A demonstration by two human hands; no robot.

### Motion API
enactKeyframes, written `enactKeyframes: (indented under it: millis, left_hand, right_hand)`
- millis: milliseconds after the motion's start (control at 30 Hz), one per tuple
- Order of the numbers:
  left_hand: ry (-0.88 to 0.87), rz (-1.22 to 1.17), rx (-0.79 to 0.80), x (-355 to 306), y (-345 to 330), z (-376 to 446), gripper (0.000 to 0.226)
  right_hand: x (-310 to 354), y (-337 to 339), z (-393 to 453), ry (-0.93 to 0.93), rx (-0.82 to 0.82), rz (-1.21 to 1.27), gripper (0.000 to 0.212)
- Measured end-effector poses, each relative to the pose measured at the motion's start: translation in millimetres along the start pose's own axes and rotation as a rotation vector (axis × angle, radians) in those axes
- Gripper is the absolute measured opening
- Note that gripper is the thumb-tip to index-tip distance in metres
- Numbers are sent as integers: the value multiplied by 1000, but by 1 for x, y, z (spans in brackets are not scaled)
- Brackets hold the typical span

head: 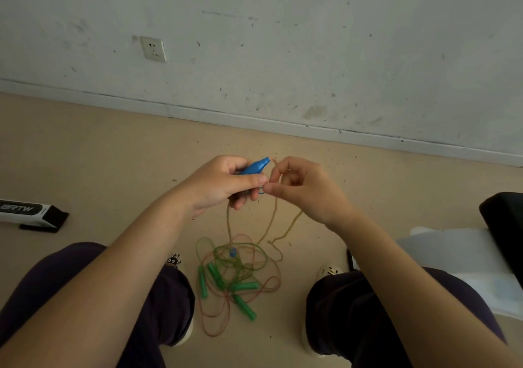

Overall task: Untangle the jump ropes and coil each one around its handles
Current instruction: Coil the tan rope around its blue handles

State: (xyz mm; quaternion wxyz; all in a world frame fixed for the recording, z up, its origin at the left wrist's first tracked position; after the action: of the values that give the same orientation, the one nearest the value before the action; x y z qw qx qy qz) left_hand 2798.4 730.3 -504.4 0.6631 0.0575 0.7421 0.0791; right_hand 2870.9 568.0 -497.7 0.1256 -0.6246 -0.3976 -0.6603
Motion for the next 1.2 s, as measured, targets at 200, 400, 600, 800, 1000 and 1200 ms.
enactKeyframes:
  millis: [200, 400, 600, 800, 1000, 1200]
  left_hand:
    - [18, 95, -98, 4, 32, -3, 16]
    - [-3, 8, -24, 3, 5, -2, 17]
    - [-1, 35, -14, 2, 7, -1, 15]
    - [-38, 23, -97, 1, 20, -3, 21]
    - [-6, -2, -35, 4, -5, -1, 26]
    - [-14, 81, -58, 1, 16, -3, 18]
  right_hand:
    - [-2, 39, 0, -51, -221, 27, 21]
    - [-2, 8, -2, -32, 26, 50, 26]
    - [-5, 6, 4, -17, -53, -51, 16]
    - [-5, 33, 2, -27, -200, 96, 16]
    - [-1, -5, 0, 28, 0, -7, 20]
    - [-7, 31, 5, -25, -298, 85, 13]
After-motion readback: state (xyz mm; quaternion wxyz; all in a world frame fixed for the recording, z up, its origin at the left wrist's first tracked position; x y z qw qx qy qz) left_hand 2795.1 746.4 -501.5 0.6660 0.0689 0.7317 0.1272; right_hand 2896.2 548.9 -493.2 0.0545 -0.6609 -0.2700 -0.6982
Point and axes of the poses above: each hand's wrist, its own z-axis towards the middle knuckle, its own y-axis out of the back of the hand, x = y × z, the point moved 3 cm from there along z, towards the middle knuckle, and after that the axes turned 5 degrees about -y, right-handed, at the moved point
